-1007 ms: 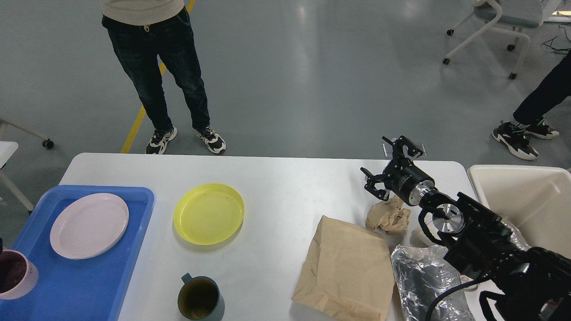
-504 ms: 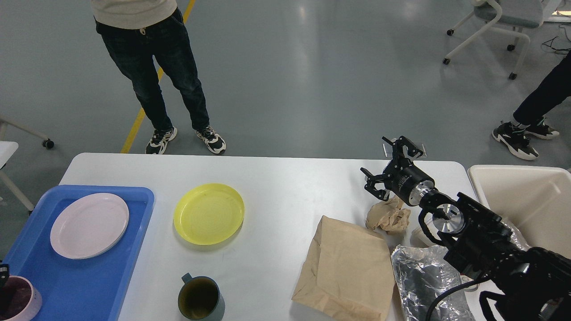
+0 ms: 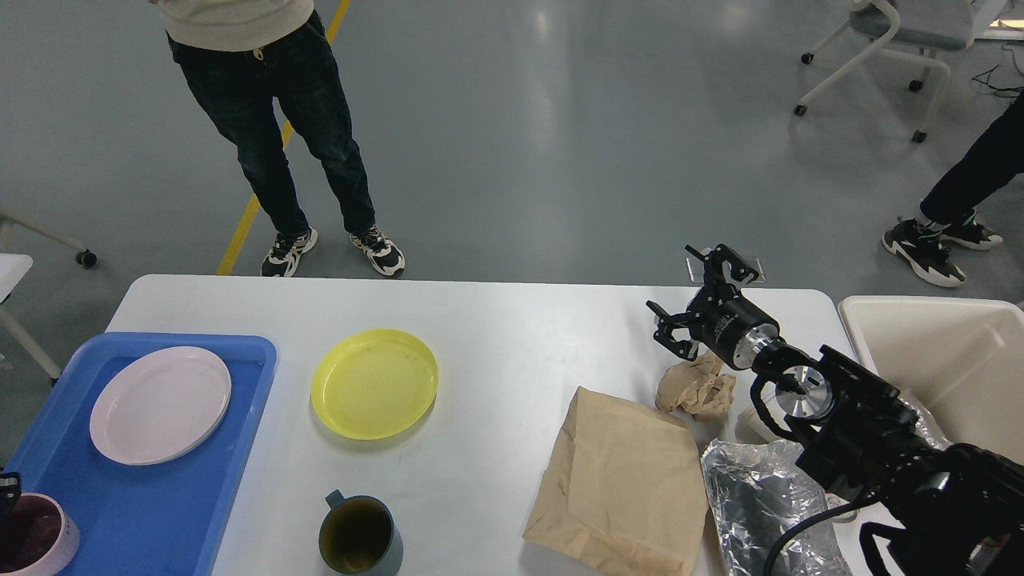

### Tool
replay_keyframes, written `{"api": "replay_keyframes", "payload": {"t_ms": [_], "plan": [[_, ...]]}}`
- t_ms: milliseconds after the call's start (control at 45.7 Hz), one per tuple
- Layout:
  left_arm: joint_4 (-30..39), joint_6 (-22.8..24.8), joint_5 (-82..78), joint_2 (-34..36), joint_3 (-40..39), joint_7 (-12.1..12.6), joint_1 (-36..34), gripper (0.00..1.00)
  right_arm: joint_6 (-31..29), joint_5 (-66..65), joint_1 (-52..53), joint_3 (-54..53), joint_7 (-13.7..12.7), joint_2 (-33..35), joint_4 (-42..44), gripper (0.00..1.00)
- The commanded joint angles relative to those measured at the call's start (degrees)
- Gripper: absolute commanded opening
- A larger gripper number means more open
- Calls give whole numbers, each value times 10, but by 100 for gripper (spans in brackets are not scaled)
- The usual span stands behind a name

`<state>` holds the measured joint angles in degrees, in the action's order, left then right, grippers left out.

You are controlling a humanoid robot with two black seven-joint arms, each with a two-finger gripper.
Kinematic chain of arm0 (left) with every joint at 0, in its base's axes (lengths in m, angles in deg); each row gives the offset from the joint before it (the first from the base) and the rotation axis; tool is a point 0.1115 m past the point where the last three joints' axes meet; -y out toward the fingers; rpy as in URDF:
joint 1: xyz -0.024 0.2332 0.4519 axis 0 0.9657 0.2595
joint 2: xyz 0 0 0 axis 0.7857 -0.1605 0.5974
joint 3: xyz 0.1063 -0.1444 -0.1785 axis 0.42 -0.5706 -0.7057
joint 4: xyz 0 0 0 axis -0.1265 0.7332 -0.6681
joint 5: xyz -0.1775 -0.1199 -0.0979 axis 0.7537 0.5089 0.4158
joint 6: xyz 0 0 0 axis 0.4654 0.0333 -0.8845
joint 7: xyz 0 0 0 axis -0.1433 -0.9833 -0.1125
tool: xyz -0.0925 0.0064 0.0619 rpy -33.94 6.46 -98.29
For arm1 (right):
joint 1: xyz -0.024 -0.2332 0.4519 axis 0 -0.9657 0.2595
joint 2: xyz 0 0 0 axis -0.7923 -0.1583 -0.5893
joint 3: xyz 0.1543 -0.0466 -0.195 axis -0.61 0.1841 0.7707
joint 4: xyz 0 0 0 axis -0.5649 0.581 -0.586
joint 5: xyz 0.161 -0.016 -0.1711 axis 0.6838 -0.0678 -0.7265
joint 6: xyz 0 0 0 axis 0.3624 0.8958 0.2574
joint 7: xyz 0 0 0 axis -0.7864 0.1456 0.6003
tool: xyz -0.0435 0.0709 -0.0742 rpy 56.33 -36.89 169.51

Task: Tidy desktop
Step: 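Move the left gripper over to the olive-green mug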

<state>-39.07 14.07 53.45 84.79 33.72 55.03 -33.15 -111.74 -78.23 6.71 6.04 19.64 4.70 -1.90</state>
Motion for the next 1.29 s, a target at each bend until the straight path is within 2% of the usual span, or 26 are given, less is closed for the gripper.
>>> {"api": "replay_keyframes", "payload": {"t_ms": [0,241,416,504,679,919,1007,1160,1270], "plan": [[-1,0,-2,0,0,1,3,35,0,0,0,0,0,0,0,100],[-1,0,-3,0,0,2,5,54,0,0,0,0,0,0,0,100],[11,0,-3,1,7,-3,-7,79,0,0,0,0,0,0,0,100],[42,0,-4,2,19,-4,-54,90,0,0,0,0,0,0,0,100],[118,0,-6,-14,62,-5,-190,92,0,0,0,0,0,0,0,100],[251,0,5,-170,96,-10,-345,92,0,0,0,0,0,0,0,100],[313,0,9,-227,93,-26,-382,92,0,0,1,0,0,0,0,100],[402,-2,16,-324,89,-75,-445,92,0,0,1,0,0,0,0,100],[430,-12,16,-348,85,-80,-482,92,0,0,0,0,0,0,0,100]]}}
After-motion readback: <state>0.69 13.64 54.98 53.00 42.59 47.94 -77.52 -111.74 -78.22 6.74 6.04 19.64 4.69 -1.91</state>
